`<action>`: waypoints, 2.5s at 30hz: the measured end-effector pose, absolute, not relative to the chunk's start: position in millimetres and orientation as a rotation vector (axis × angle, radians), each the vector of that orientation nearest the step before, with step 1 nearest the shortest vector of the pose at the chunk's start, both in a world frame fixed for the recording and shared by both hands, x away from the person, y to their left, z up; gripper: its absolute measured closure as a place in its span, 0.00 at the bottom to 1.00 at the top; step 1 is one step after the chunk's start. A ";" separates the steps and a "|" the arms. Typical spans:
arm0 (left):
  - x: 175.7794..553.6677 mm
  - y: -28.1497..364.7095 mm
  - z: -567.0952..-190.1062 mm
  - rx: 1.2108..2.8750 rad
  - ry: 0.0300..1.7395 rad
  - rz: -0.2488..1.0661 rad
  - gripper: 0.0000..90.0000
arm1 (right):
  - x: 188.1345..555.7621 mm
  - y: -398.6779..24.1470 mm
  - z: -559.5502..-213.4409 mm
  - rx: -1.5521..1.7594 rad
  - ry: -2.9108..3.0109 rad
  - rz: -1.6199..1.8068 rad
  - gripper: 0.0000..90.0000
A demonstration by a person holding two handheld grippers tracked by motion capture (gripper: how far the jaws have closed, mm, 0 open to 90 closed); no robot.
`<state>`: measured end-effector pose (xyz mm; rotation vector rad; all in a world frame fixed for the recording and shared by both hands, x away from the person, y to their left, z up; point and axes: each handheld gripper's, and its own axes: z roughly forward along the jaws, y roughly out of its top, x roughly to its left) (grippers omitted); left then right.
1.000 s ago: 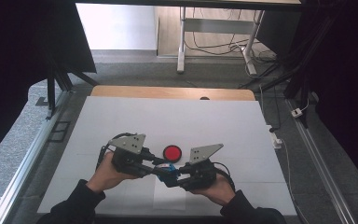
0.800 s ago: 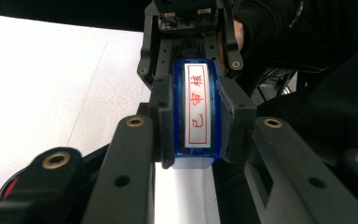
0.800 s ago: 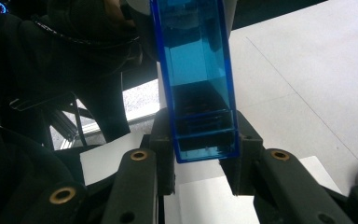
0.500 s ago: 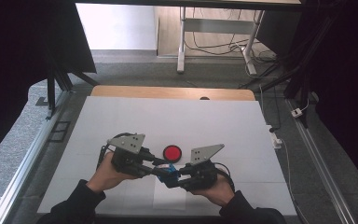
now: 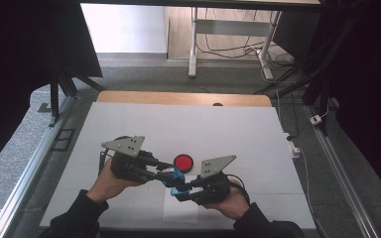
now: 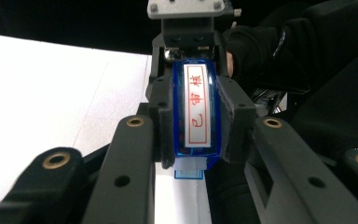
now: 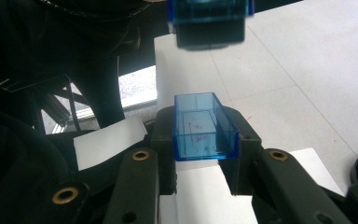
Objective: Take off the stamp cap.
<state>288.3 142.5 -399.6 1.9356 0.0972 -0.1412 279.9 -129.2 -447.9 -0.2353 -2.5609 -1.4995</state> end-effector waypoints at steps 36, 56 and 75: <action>283.5 145.8 -406.3 1.986 0.281 -0.040 0.77 | 272.1 -165.1 -434.5 -0.449 -2.710 -1.577 0.77; 282.5 145.5 -409.6 2.002 0.334 -0.007 0.77 | 261.6 -209.2 -426.8 -0.674 -2.775 -1.630 0.77; 283.0 143.5 -412.0 2.025 0.366 0.042 0.77 | 246.4 -261.4 -433.0 -0.995 -2.795 -1.640 0.76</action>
